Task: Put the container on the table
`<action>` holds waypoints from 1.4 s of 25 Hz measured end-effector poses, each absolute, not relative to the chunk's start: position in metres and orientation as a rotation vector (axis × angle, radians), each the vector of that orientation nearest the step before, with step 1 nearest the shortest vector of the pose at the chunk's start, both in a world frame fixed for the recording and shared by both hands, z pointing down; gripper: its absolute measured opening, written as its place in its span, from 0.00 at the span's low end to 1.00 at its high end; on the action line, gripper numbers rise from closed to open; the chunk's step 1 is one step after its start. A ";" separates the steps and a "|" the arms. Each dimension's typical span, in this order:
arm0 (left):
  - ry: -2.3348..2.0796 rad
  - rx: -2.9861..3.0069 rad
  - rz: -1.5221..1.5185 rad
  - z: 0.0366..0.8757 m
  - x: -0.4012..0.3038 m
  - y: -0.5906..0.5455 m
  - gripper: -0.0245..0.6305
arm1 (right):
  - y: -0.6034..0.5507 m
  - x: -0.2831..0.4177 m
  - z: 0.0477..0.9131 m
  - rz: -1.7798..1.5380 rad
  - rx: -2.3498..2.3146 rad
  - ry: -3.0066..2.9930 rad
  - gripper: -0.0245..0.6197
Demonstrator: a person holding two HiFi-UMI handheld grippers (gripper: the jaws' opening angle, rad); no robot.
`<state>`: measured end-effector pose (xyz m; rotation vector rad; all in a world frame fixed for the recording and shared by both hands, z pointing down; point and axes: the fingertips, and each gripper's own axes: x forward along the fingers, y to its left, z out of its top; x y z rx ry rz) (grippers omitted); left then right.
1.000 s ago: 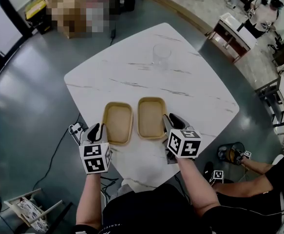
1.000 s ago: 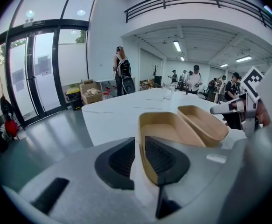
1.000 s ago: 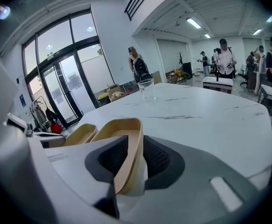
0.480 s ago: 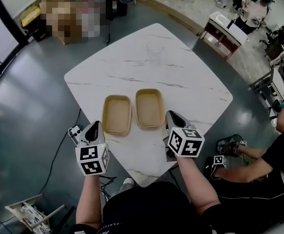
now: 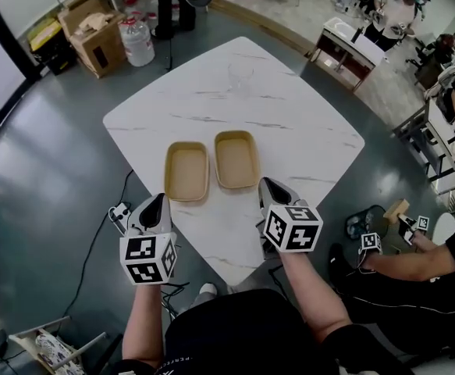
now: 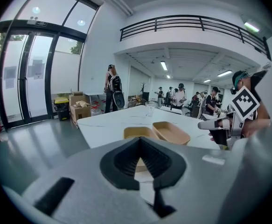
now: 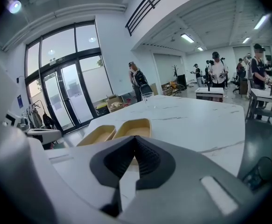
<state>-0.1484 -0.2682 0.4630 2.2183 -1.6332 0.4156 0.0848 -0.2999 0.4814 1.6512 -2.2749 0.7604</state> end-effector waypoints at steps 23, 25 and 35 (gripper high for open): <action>-1.491 2.306 0.407 0.460 -0.120 -0.214 0.03 | -0.221 0.064 0.473 0.734 1.606 -2.331 0.04; -1.484 2.309 0.412 0.462 -0.119 -0.213 0.03 | -0.218 0.062 0.474 0.730 1.596 -2.333 0.04; -1.450 2.330 0.435 0.466 -0.113 -0.209 0.04 | -0.206 0.061 0.479 0.746 1.593 -2.319 0.04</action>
